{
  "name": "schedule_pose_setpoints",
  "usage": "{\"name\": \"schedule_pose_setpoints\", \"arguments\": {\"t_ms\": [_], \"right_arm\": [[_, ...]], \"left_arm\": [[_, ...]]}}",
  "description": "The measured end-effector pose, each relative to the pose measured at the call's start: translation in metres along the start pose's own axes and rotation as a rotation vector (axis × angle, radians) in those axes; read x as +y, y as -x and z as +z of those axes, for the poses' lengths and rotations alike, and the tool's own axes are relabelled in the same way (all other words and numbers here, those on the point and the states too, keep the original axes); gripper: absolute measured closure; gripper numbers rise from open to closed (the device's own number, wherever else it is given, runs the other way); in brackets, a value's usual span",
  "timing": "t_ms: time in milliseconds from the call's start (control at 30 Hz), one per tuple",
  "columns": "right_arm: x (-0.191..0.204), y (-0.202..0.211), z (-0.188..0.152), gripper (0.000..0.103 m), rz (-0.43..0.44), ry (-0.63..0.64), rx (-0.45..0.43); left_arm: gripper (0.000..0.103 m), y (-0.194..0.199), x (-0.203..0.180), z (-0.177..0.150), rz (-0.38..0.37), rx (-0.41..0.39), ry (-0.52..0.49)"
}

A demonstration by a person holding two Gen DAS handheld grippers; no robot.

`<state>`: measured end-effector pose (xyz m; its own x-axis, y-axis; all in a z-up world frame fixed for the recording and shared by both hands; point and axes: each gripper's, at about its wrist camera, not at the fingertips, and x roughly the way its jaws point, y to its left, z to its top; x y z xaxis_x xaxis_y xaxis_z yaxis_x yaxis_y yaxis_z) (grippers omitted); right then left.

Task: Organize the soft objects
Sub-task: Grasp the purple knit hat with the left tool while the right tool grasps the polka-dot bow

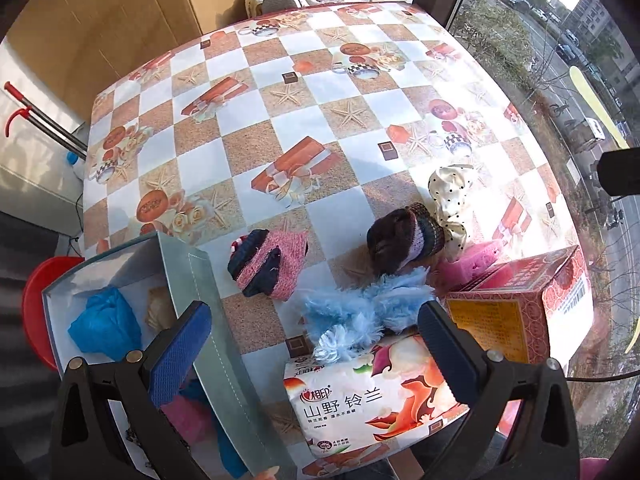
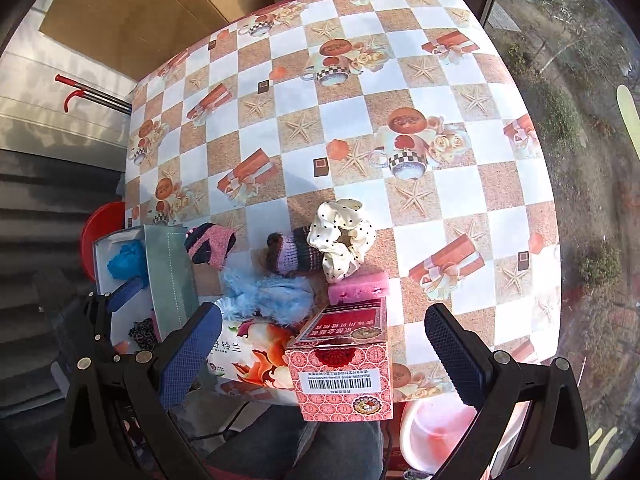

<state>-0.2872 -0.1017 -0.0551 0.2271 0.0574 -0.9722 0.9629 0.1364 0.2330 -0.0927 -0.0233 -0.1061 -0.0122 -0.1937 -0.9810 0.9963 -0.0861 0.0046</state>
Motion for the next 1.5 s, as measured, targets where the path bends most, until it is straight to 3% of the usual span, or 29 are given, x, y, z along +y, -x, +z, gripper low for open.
{"name": "schedule_pose_setpoints", "arguments": {"t_ms": [133,300,433,600,767,900,967,1067,1167,1300,1400,1433,1500], "right_arm": [[-0.026,-0.034,0.017,0.001,-0.028,-0.009,0.071],[-0.031,-0.090,0.046,0.001,-0.008,0.038,0.177],[-0.027,-0.134,0.067,0.001,-0.004,0.088,0.270],[-0.035,-0.176,0.078,0.001,-0.074,0.116,0.344],[-0.066,-0.183,0.077,0.001,-0.154,0.077,0.320],[-0.109,-0.175,0.078,0.001,-0.212,-0.004,0.291],[-0.132,-0.165,0.078,0.001,-0.194,-0.063,0.268],[-0.150,-0.143,0.073,0.001,-0.120,-0.109,0.212],[-0.147,-0.124,0.060,0.001,-0.026,-0.097,0.172],[-0.116,-0.129,0.042,0.001,0.046,0.010,0.197],[-0.095,-0.149,0.040,0.001,-0.001,0.095,0.219],[-0.092,-0.156,0.044,0.001,-0.033,0.108,0.225],[-0.092,-0.171,0.047,0.001,-0.071,0.112,0.240]], "left_arm": [[0.000,-0.030,-0.020,0.023,-0.007,0.051,-0.068],[0.000,-0.068,-0.037,0.039,-0.010,0.139,-0.120],[0.000,-0.090,-0.042,0.045,-0.005,0.194,-0.117],[0.000,-0.114,-0.048,0.057,0.020,0.229,-0.112],[0.000,-0.125,-0.042,0.079,0.042,0.196,-0.086],[0.000,-0.124,-0.017,0.102,0.113,0.162,-0.015],[0.000,-0.117,-0.002,0.109,0.127,0.150,0.021],[0.000,-0.098,0.012,0.107,0.073,0.134,0.080],[0.000,-0.085,0.013,0.097,-0.017,0.140,0.125],[0.000,-0.090,-0.012,0.097,-0.089,0.175,0.144],[0.001,-0.111,-0.028,0.106,-0.083,0.215,0.131],[0.000,-0.119,-0.030,0.107,-0.039,0.224,0.125],[0.000,-0.134,-0.029,0.109,-0.072,0.250,0.157]]}}
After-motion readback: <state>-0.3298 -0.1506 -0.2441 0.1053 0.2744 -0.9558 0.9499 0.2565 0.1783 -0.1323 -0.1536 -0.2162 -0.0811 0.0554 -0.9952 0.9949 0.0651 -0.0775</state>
